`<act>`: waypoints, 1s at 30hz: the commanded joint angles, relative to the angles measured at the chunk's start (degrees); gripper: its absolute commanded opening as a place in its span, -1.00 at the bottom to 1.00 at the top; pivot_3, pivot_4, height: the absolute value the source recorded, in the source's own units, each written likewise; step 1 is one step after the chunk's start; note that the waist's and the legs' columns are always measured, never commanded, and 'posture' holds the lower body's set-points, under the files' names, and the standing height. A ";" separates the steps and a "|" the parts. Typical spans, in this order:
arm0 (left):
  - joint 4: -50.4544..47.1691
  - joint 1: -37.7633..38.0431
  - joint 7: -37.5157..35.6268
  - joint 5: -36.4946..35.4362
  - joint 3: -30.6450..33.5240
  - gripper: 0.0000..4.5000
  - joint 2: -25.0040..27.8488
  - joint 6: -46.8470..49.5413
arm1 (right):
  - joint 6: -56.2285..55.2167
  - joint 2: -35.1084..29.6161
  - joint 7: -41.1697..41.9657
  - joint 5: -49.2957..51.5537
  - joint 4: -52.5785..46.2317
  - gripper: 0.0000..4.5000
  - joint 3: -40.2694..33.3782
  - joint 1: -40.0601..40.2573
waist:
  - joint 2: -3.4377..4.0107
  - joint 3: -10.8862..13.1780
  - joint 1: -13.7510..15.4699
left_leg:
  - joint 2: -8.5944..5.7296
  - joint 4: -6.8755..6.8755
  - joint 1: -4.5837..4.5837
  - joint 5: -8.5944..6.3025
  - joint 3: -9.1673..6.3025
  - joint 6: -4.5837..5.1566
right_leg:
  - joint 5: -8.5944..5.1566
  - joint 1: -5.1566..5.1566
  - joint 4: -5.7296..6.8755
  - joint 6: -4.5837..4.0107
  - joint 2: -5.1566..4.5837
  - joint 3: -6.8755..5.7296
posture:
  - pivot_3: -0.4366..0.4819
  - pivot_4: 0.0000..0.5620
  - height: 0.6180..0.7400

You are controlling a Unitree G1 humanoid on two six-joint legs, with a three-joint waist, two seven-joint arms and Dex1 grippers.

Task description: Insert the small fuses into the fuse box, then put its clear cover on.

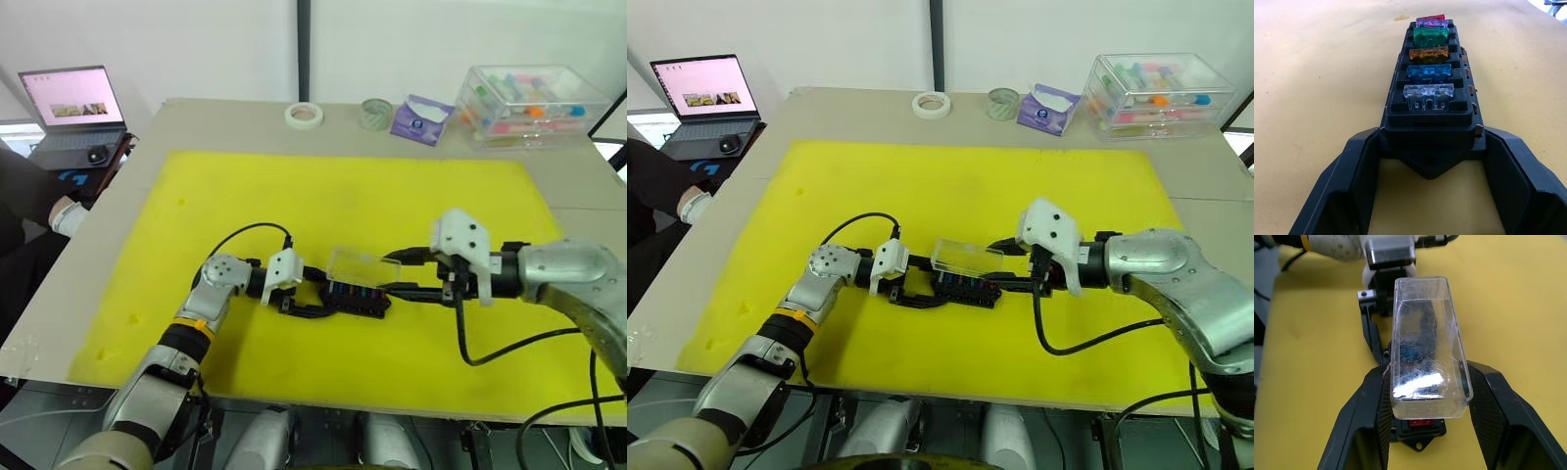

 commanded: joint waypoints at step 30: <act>-0.12 0.84 -1.94 0.88 -0.96 0.22 -0.05 0.78 | -11.40 4.77 9.64 -12.08 11.62 -0.18 7.61 -0.95 | 0.00 0.00 -0.14 | -0.02 0.00 0.00 0.00 -0.02 0.00 | 0.00 -0.01 0.00 0.00 0.01 -0.01 | -0.05 -0.47 1.00</act>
